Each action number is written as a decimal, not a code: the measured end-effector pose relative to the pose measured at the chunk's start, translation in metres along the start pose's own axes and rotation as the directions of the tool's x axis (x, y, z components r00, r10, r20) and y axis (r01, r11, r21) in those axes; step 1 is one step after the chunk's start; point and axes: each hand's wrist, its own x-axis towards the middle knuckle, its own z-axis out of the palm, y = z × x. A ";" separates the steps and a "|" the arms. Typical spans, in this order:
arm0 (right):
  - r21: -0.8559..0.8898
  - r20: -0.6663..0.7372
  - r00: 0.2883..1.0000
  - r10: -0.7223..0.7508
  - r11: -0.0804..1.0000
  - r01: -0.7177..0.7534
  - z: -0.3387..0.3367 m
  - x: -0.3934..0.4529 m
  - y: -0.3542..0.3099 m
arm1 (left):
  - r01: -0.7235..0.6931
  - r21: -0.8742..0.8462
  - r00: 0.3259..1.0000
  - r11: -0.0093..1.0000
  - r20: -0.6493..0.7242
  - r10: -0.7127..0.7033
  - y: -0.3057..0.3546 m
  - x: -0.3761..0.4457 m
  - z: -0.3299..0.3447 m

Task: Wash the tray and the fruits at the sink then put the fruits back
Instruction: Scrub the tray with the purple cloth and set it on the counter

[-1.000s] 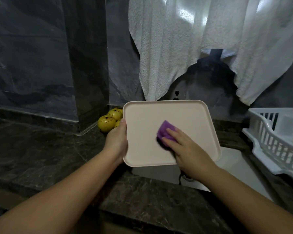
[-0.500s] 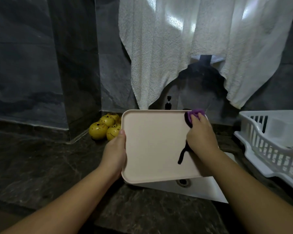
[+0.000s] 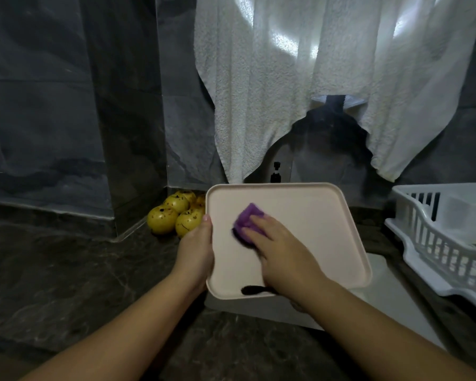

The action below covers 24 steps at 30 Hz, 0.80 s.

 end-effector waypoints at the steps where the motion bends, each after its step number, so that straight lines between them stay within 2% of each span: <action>1: 0.003 -0.031 0.994 0.101 0.995 -0.101 -0.004 -0.002 0.011 | 0.005 0.039 1.000 0.999 0.005 -0.005 -0.002 -0.001 -0.001; 3: 0.059 -0.099 0.953 0.287 0.958 -0.282 -0.009 0.009 0.024 | -0.016 0.091 1.000 0.996 0.022 0.014 -0.003 -0.006 0.006; 5: 0.106 -0.127 0.933 0.337 0.940 -0.325 -0.011 0.030 0.011 | -0.056 0.048 0.997 0.997 0.046 0.054 0.000 -0.009 0.019; 6: 0.113 -0.137 0.947 0.291 0.954 -0.277 -0.010 0.037 -0.001 | -0.074 0.021 0.996 0.997 0.056 0.072 0.004 -0.009 0.026; 9: 0.064 -0.096 0.995 -0.018 0.998 0.024 0.003 0.030 -0.029 | -0.114 -0.011 0.993 0.993 0.014 0.114 0.016 0.003 0.026; 11: 0.022 -0.034 0.994 -0.106 0.994 0.107 0.002 0.016 -0.016 | -0.113 0.000 0.993 0.994 -0.017 0.113 0.016 0.011 0.012; 12: 0.013 -0.030 0.996 -0.080 0.997 0.080 -0.002 0.014 -0.002 | -0.113 0.023 0.993 0.993 -0.031 0.114 0.014 0.012 0.005; 15: 0.027 -0.058 0.972 0.228 0.974 -0.227 -0.017 0.019 0.030 | -0.073 0.025 0.997 0.997 -0.025 0.074 0.001 0.007 0.003; 17: 0.087 -0.071 0.955 0.286 0.956 -0.280 -0.018 0.031 0.023 | -0.035 0.012 0.999 0.999 0.005 0.035 -0.002 0.000 0.015; 19: 0.107 -0.034 0.991 0.131 0.986 -0.127 -0.018 0.034 0.002 | -0.018 -0.003 0.999 1.000 0.044 0.018 0.001 -0.001 0.023; 21: 0.143 0.092 0.992 -0.081 0.987 0.068 -0.023 0.025 -0.005 | -0.040 0.012 0.999 0.999 0.026 0.040 0.010 0.005 0.020; 22: 0.157 0.147 0.980 -0.131 0.982 0.108 -0.029 0.020 -0.001 | -0.059 0.035 0.998 0.998 0.002 0.059 0.014 0.009 0.015; 24: 0.154 0.195 0.978 -0.076 0.987 0.046 -0.046 0.017 0.019 | -0.084 0.066 0.994 0.994 -0.065 0.088 0.019 0.018 0.002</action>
